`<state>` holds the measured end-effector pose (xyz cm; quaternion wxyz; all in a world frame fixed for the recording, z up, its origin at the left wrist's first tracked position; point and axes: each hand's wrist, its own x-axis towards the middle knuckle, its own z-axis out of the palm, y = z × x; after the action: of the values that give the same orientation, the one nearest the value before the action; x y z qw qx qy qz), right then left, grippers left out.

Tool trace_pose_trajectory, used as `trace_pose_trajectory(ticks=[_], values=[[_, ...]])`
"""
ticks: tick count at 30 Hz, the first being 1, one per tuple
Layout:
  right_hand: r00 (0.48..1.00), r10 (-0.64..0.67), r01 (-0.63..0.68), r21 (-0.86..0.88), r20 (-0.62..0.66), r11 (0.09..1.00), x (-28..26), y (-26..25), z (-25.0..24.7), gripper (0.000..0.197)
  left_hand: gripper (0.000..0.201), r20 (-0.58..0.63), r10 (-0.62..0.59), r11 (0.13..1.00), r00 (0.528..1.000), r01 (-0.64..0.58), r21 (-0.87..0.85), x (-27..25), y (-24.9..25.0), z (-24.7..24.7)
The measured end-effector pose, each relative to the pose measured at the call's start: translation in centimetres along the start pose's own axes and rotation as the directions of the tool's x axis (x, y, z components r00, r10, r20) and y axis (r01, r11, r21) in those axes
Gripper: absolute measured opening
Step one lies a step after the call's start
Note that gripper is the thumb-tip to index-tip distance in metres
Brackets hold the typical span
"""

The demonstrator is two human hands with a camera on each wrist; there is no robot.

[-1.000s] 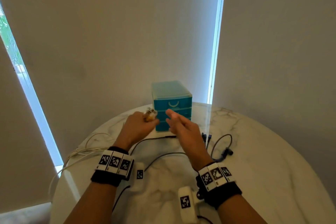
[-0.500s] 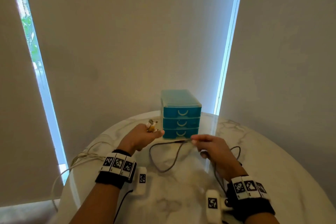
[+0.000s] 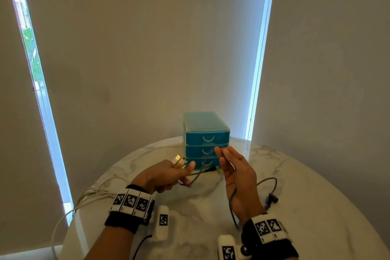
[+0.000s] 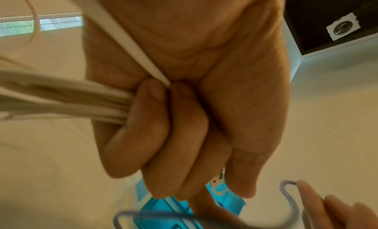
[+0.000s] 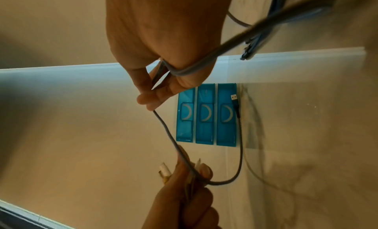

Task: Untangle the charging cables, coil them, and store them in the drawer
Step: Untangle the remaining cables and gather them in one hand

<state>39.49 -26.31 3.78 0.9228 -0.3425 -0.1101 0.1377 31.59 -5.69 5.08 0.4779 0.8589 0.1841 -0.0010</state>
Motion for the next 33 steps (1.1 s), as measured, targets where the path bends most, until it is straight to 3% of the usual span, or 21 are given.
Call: trace_pose_trajectory(ticks=[5, 8, 9, 11, 13, 14, 17, 21, 22, 25, 26, 30, 33], values=[[0.989, 0.036, -0.047, 0.071, 0.143, 0.996, 0.1, -1.0, -0.3, 0.025, 0.07, -0.065, 0.01, 1.0, 0.998, -0.01, 0.0, 0.2, -0.1, 0.3], [0.972, 0.161, -0.127, -0.193, 0.171, 0.973, 0.5, -1.4, -1.0, 0.01, 0.067, -0.251, 0.147, 0.989, 0.957, -0.134, 0.069, 0.3, 0.2, 0.1], [0.977, 0.18, -0.128, -0.355, 0.118, 0.926, 0.9, -1.2, -1.8, 0.01, 0.063, -0.316, 0.212, 0.977, 0.925, -0.2, 0.071, 0.3, 0.3, 0.0], [0.969, 0.241, -0.151, -0.652, 0.05, 0.743, 1.6, -0.7, -2.4, 0.013, 0.048, -0.371, 0.329, 0.939, 0.868, -0.341, 0.033, 0.2, 0.3, -0.4], [0.931, 0.364, -0.266, -0.718, -0.018, 0.644, 1.7, -0.3, -2.5, 0.02, 0.035, -0.379, 0.414, 0.892, 0.828, -0.451, -0.01, -0.6, 0.9, -0.6], [0.912, 0.409, -0.314, -0.681, -0.023, 0.662, 1.7, 0.1, -2.6, 0.022, 0.031, -0.373, 0.453, 0.867, 0.81, -0.497, -0.026, -0.9, 1.1, -0.6], [0.912, 0.41, -0.337, -0.512, 0.032, 0.79, 0.8, 1.4, -1.9, 0.023, 0.03, -0.271, 0.535, 0.819, 0.8, -0.57, -0.067, -1.6, 1.7, -0.3], [0.909, 0.38, -0.291, -0.392, 0.172, 0.873, 0.0, 2.9, -0.1, 0.045, 0.022, -0.014, 0.57, 0.818, 0.821, -0.569, -0.085, -2.0, 1.9, 0.1], [0.909, 0.375, -0.293, -0.358, 0.184, 0.886, 0.1, 3.0, 0.1, 0.048, 0.014, 0.066, 0.57, 0.821, 0.819, -0.564, -0.093, -2.0, 1.8, 0.1], [0.892, 0.414, -0.355, -0.286, 0.182, 0.89, 0.6, 3.0, -0.3, 0.057, 0.019, 0.255, 0.557, 0.825, 0.791, -0.561, -0.061, -1.7, 1.8, 0.4], [0.894, 0.415, -0.364, -0.267, 0.169, 0.892, 0.8, 3.0, -0.5, 0.058, 0.007, 0.295, 0.544, 0.828, 0.786, -0.56, -0.035, -1.6, 1.8, 0.4], [0.973, 0.23, -0.231, -0.181, -0.026, 0.956, 2.0, 2.1, -1.7, 0.037, 0.027, 0.383, 0.475, 0.817, 0.792, -0.559, 0.143, -1.3, 2.2, 1.0], [0.98, 0.106, -0.11, -0.017, -0.168, 0.994, 3.1, 0.6, -3.2, 0.03, 0.029, 0.348, 0.432, 0.821, 0.832, -0.523, 0.231, -0.3, 1.9, 1.8]])
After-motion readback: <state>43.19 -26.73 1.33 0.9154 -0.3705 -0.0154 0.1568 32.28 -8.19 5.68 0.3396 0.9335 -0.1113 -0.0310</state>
